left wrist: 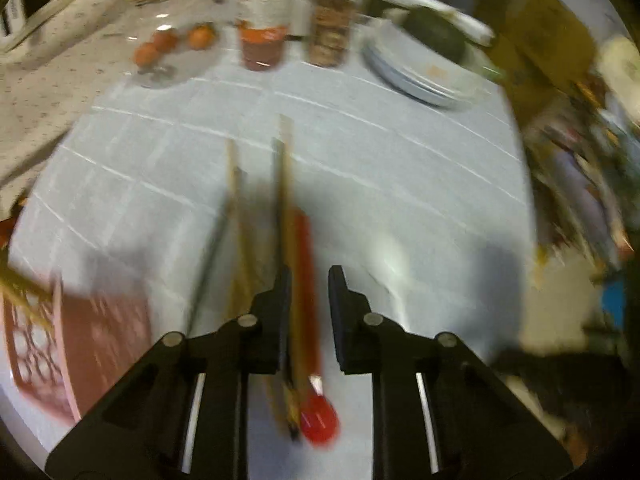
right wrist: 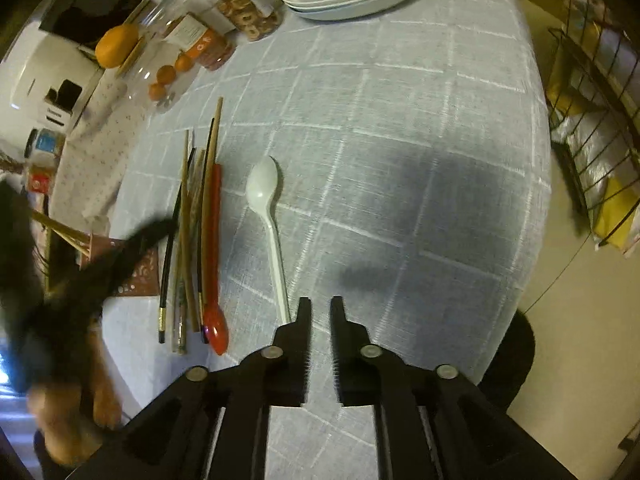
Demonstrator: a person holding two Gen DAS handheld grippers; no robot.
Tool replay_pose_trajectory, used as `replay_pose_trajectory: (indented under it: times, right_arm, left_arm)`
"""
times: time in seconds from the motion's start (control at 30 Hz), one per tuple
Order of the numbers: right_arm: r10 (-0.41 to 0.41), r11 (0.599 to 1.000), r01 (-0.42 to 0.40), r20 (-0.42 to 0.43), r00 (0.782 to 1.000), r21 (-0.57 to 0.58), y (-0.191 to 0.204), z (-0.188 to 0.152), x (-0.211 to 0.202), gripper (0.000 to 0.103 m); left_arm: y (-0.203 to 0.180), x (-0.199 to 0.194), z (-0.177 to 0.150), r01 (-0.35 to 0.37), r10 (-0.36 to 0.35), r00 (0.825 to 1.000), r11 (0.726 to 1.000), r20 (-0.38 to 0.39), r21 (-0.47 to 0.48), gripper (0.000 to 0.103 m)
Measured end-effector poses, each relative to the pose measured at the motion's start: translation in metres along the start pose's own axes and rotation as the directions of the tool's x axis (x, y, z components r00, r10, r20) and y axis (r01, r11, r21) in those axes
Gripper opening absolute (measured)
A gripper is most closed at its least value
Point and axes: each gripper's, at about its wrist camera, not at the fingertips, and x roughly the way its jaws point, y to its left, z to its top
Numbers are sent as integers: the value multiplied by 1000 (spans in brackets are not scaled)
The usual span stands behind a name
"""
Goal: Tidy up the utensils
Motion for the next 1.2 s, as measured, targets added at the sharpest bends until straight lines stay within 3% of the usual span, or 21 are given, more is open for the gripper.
replay_pose_trajectory:
  times: [0.2,0.3,0.67,0.97,1.2]
  right_arm:
    - [15,1000,-15,-9,1000,-7,-7,6,-2,31]
    - [23,1000,-23,-2,1000,5,-12,8,-4,37]
    - [12,1000,-12,-22,1000,10,-7,9,8,38]
    - [1,1000,-1,-13,1000,27,-2,18,12,38]
    - [4,999,-4,18,1000,34,10,25,10,38]
  left_arm:
    - [18,33,30,-126,126,992,990,-6,-57,14]
    - [25,44,40,-146,145,989,987,-21,-71,13]
    - [26,60,42,-218,212,972,974,-98,-55,9]
    - [-2,16,19,-115,116,993,992,-20,51,7]
    - [-20,-60,-16,-31,15,995,984,96,173,7]
